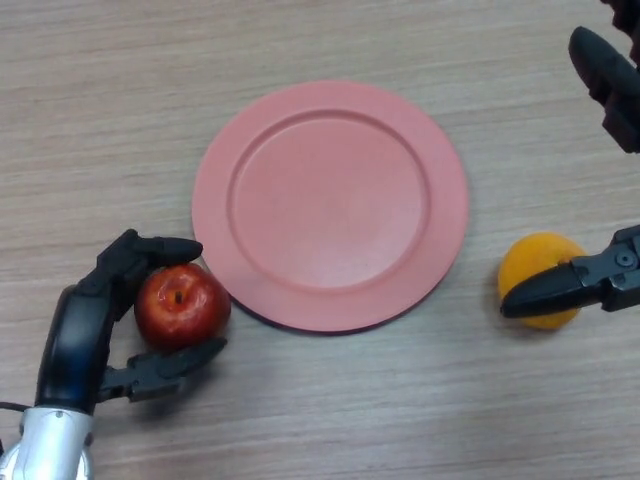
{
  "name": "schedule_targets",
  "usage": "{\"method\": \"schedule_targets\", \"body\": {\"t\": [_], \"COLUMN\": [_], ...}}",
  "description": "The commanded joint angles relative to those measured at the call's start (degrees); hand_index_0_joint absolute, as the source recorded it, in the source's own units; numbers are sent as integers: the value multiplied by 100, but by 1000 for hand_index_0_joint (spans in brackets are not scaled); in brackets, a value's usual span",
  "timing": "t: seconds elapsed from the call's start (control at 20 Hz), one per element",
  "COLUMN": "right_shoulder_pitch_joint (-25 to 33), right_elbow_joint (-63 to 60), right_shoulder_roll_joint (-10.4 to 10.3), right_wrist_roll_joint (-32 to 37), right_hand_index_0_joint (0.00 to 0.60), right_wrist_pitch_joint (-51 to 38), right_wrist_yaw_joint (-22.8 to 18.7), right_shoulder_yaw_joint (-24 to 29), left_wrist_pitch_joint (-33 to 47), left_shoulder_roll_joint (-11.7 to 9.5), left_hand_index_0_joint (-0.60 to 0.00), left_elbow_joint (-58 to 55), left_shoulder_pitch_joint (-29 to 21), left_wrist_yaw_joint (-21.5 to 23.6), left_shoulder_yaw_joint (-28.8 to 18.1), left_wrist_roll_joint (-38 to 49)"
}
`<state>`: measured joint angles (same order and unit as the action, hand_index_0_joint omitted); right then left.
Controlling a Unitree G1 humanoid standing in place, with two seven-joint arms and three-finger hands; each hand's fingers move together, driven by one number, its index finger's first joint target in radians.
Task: Pick up the red apple and place it on the plate
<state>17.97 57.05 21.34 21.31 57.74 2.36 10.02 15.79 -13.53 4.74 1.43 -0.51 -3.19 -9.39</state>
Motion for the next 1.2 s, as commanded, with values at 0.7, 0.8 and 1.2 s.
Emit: {"method": "schedule_targets", "body": {"t": [0.7,0.8,1.2], "right_shoulder_pitch_joint": [673,755,642], "right_elbow_joint": [58,25,-439], "right_shoulder_roll_joint": [10,-45,-21], "right_wrist_roll_joint": [193,167,-292], "right_hand_index_0_joint": [0,0,0], "right_wrist_pitch_joint": [-428,-345,-826], "right_wrist_yaw_joint": [-660,-661,-268], "right_shoulder_yaw_joint": [-180,-212,-211], "left_wrist_pitch_joint": [-1823,-2502,-1660], "left_shoulder_roll_joint": [-284,-194,-17], "left_hand_index_0_joint": [-600,-600,-150], "left_elbow_joint": [-1831,-1892,-863], "left_shoulder_pitch_joint": [-1402,-1583,-2188], "left_wrist_yaw_joint": [-162,-680,-1189], "left_shoulder_yaw_joint": [-22,392,469], "left_wrist_roll_joint": [458,372,-272]}}
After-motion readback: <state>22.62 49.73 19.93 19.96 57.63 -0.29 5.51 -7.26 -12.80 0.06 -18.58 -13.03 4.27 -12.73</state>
